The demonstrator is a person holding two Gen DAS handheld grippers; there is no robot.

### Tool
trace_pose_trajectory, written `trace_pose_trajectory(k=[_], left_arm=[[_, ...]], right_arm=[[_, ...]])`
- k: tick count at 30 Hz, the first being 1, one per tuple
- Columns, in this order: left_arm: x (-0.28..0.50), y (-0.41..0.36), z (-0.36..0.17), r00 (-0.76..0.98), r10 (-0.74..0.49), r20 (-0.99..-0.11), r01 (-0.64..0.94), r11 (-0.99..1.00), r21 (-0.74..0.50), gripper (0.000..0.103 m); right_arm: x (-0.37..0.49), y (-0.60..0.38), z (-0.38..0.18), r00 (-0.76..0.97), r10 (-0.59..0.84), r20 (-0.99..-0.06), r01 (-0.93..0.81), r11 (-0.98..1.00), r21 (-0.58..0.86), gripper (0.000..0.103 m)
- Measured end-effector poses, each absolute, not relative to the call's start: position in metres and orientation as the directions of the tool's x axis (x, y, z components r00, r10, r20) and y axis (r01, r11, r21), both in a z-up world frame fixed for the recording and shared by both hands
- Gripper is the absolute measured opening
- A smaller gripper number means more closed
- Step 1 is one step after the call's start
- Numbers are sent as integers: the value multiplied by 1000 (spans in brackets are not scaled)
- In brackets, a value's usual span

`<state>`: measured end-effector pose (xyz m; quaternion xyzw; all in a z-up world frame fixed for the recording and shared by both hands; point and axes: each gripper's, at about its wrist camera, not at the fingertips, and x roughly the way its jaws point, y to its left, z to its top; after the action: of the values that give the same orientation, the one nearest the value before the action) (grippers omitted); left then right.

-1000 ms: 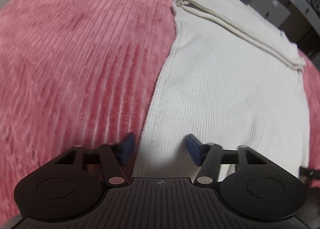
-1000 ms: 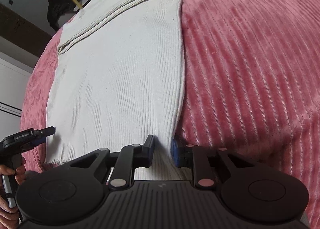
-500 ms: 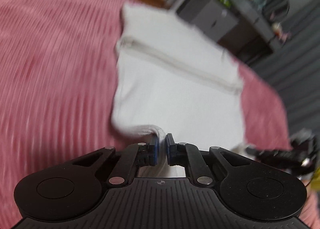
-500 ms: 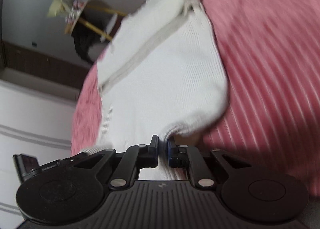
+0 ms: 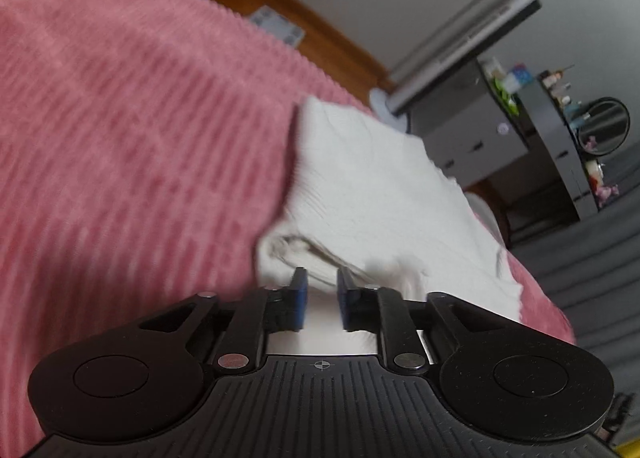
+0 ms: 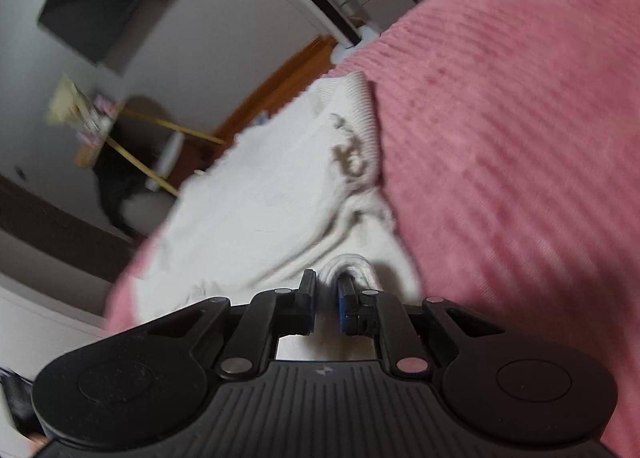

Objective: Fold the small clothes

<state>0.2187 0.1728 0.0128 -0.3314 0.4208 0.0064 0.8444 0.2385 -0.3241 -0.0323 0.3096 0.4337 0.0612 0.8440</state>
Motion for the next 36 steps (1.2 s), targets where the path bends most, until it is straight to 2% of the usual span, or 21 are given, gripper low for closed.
trace_pose_trajectory(k=[1,2,3,6,9,12,15,18,20,23,25,27,30,36], left_arm=[[212,175,14,660,-255,-706,-275,793,-543,40],[206,176,15,671,-237,-703,-263,810,-524,49],[201,177,16,680,-219,-700,-244,833,-497,50],[182,173,17,712,-206,-671,-159,883,-441,58],[178,165,17,716,-238,-656,-103,894,-437,61],[186,155,14,715,-274,-643,-83,880,-468,64],[198,144,7,696,-305,-650,-74,870,-488,67],[209,133,1,675,-288,-679,-53,899,-435,65],[215,129,-3,665,-263,-699,-55,916,-398,63],[218,134,-7,664,-274,-696,-63,906,-418,60],[215,137,-6,672,-285,-684,-49,904,-425,60],[214,134,-5,672,-277,-687,-35,914,-403,56],[217,125,-3,666,-292,-687,12,924,-382,51],[230,112,-6,655,-283,-700,36,938,-345,53]], right_arm=[[236,-321,-30,636,350,-688,127,832,540,12],[232,-318,-27,652,337,-680,88,856,509,18],[227,-316,-24,672,310,-672,63,881,469,30],[211,-314,-11,751,223,-621,-21,949,315,49],[196,-303,-3,791,200,-578,-113,977,182,51],[192,-279,-8,777,200,-597,-203,977,63,51],[187,-257,-9,803,190,-565,-265,963,-51,51],[192,-257,-8,794,207,-571,-253,968,0,51],[198,-256,-11,789,202,-580,-248,969,1,47],[200,-255,-13,768,235,-596,-289,957,6,47],[190,-256,-8,770,298,-565,-353,935,12,48],[177,-255,-6,785,301,-542,-398,915,-68,57],[163,-253,-11,793,280,-541,-438,880,-187,57],[173,-236,-28,788,238,-568,-467,832,-300,56]])
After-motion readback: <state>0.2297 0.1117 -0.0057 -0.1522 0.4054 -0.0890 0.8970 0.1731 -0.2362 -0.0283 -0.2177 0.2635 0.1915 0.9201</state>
